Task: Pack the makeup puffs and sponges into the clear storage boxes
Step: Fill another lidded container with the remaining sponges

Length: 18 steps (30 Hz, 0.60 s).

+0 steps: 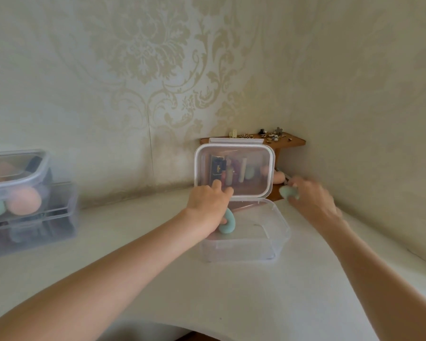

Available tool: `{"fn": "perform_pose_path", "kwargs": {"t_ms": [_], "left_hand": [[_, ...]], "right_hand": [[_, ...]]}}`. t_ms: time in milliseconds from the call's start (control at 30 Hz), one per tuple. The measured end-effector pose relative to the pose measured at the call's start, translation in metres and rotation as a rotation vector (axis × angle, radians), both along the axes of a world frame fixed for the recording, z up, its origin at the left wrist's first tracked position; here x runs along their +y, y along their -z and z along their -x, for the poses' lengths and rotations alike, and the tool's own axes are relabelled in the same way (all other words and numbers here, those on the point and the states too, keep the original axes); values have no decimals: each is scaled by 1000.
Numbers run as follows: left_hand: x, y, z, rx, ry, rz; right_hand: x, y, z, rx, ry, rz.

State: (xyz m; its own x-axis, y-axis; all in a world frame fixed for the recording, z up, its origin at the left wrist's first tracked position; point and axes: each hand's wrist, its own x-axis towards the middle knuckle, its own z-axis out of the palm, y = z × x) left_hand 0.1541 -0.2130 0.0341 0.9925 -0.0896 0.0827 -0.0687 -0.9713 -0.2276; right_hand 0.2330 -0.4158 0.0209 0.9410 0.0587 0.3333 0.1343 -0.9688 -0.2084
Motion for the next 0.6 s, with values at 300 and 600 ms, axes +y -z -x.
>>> {"fn": "perform_pose_path", "kwargs": {"t_ms": [300, 600], "left_hand": [[0, 5, 1, -22, -14, 64], [11, -21, 1, 1, -7, -31]], "right_hand": [[50, -58, 42, 464, -332, -225], [71, -5, 40, 518, -275, -63]]}}
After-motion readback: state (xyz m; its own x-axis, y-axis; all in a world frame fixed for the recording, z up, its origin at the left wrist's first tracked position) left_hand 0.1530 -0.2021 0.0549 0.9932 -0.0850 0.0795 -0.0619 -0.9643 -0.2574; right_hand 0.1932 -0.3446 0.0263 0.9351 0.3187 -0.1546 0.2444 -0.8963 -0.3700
